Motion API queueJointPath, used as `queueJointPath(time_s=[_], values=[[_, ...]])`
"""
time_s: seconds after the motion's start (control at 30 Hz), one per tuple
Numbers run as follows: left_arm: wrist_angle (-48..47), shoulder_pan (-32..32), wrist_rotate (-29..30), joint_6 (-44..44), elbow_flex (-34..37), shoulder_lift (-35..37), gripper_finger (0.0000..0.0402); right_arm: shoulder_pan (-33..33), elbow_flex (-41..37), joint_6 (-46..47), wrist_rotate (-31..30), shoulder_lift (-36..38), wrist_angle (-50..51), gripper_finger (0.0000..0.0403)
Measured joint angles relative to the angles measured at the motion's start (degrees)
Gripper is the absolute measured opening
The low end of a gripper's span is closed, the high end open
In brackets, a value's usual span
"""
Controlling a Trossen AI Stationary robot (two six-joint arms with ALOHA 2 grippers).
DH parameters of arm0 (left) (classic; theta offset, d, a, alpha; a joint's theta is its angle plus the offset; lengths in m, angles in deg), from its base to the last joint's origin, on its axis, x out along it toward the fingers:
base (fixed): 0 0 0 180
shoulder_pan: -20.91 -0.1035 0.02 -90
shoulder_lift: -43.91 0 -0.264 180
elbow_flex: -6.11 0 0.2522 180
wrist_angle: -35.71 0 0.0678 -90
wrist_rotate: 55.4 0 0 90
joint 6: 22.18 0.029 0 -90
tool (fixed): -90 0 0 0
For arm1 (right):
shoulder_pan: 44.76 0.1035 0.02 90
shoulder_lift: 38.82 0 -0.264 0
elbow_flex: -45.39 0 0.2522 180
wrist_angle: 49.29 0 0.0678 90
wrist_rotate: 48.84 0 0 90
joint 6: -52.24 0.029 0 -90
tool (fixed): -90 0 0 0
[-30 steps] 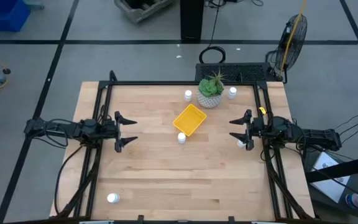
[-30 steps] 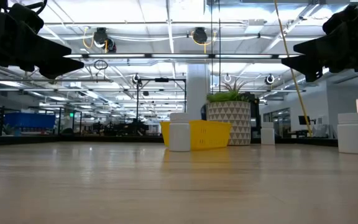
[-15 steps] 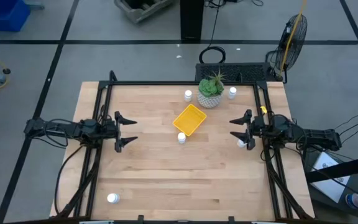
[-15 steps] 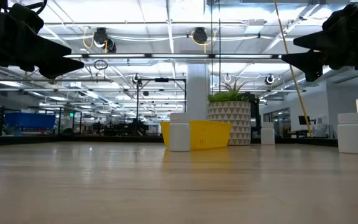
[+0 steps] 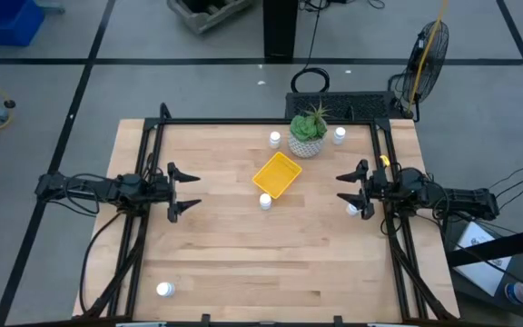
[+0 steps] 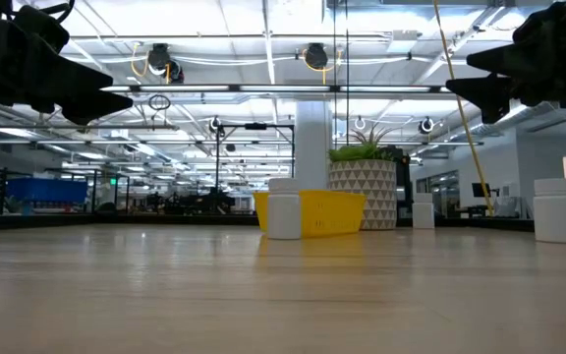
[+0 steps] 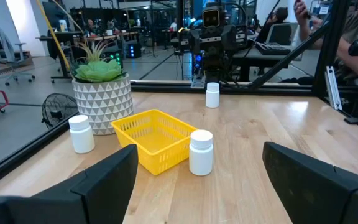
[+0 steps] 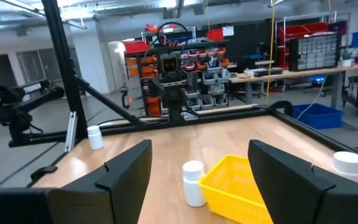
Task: Pick and place pill bottles into a basket
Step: Put the top right white medicine bottle into the bin
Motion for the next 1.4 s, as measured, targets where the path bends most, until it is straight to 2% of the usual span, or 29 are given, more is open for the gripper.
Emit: queueJointPath(time_s=[0.6,0.9,1.1,1.3,1.4], values=[[0.0,0.0,0.0,0.0,0.0,0.0,0.0351,0.0,0.0,-1.5,0.0,0.0,0.0,0.0258],[0.0,0.0,0.0,0.0,0.0,0.0,0.0351,0.0,0.0,4.9,0.0,0.0,-0.2,0.0258],[0.0,0.0,0.0,0.0,0.0,0.0,0.0351,0.0,0.5,1.5,4.4,-0.3,-1.0,0.0258],[0.0,0.0,0.0,0.0,0.0,0.0,0.0351,0.0,7.1,-5.7,4.3,-5.0,8.3,0.0258],[0.0,0.0,0.0,0.0,0.0,0.0,0.0351,0.0,11.0,-6.4,4.3,-9.0,13.3,0.0258]])
